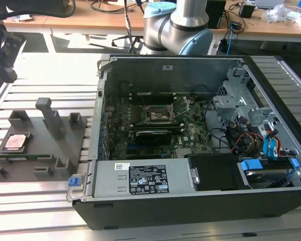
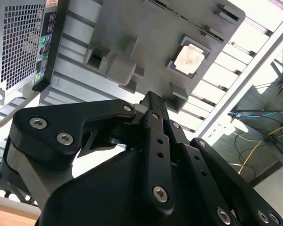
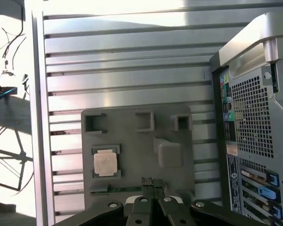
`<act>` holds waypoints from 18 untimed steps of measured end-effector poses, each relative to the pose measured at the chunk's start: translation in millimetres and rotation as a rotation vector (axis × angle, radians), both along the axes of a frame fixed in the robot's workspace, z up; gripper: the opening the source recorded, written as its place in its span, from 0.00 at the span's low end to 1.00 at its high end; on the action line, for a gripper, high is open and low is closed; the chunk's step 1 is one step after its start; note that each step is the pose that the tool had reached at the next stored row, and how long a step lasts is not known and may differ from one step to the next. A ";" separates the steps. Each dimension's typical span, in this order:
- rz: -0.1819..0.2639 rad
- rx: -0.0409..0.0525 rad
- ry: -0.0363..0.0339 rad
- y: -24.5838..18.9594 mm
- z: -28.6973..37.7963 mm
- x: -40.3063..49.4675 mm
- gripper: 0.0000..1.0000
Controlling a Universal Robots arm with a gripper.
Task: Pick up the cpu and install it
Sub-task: 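Reach for the cpu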
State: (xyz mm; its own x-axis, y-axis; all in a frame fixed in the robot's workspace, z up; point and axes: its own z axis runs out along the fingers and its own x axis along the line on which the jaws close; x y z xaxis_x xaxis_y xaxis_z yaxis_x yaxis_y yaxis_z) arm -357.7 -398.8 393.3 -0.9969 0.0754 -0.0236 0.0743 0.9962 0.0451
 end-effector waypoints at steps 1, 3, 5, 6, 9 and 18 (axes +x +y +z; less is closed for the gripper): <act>0.000 0.0000 -0.0001 0.0 0.0 -4.4 0.11; 0.000 0.0000 0.0000 0.0 0.0 -13.3 0.11; 0.000 -0.0001 0.0000 0.0 0.0 -18.3 0.11; 0.000 -0.0001 0.0001 0.0 0.0 -22.4 0.11; 0.000 -0.0001 0.0000 0.0 0.0 -32.0 0.11; 0.000 0.0000 0.0000 0.0 0.0 -62.6 0.11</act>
